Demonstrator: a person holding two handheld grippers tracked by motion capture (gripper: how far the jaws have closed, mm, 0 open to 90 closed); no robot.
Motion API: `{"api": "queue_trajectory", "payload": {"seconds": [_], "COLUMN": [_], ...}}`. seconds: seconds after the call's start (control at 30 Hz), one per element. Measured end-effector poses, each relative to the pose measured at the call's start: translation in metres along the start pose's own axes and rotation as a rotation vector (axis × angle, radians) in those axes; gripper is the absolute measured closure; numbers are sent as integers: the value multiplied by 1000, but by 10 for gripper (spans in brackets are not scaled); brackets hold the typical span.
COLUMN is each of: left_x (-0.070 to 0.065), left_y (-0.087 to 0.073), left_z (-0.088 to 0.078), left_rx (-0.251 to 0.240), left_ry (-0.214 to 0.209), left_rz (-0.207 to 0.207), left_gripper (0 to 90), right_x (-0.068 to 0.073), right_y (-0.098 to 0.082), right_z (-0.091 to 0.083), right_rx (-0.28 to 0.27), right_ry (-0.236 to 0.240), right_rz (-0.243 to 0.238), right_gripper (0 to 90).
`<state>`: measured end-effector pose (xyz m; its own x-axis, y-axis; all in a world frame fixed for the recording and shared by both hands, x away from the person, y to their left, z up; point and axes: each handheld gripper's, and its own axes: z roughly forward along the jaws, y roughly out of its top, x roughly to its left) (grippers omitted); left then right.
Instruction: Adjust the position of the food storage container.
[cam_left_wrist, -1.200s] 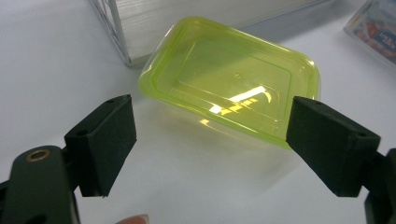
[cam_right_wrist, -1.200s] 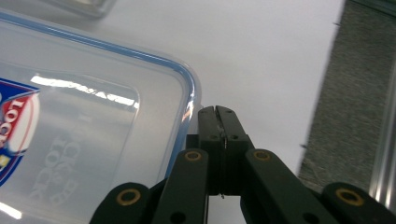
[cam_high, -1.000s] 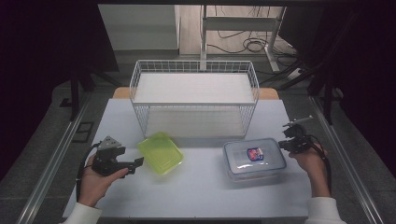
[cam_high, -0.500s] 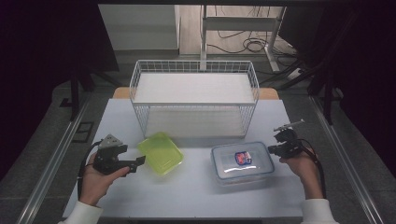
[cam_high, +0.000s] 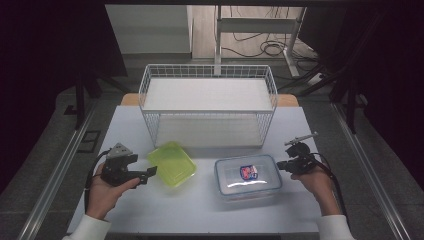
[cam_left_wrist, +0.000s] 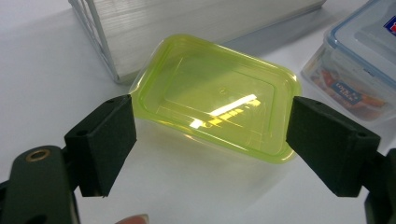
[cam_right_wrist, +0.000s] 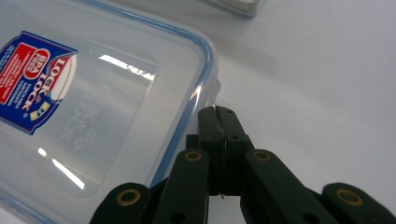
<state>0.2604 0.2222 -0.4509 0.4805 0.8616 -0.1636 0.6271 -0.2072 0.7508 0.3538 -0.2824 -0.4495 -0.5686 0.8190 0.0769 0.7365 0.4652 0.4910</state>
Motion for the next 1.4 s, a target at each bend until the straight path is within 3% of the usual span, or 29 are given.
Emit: {"api": "queue_trajectory", "payload": {"seconds": [0.27, 0.4, 0.53, 0.67, 0.9, 1.0, 1.4], "left_x": [-1, -1, -1, -3, -3, -2, -6], "left_y": [1, 1, 3, 4, 4, 3, 3], "left_z": [0, 0, -2, -3, -2, -1, 0], "left_rx": [-2, -4, -14, -18, -17, -15, -10], "left_ry": [-7, -12, -13, -16, -17, -18, -29], "left_rz": [4, 5, 8, 13, 6, 5, 14], "left_gripper": [157, 157, 157, 157, 157, 157, 156], "right_x": [7, 6, 3, 13, 15, 22, 40], "right_y": [-3, -16, -33, -39, -43, -46, -55], "right_z": [0, -9, -13, -6, -8, -10, -10], "right_rx": [-6, -6, -32, -41, -36, -44, -23], "right_ry": [47, 3, 30, 44, 42, 73, 103], "right_rz": [-2, 4, 10, -39, -40, -44, -61], "right_gripper": [893, 893, 893, 893, 894, 893, 893]}}
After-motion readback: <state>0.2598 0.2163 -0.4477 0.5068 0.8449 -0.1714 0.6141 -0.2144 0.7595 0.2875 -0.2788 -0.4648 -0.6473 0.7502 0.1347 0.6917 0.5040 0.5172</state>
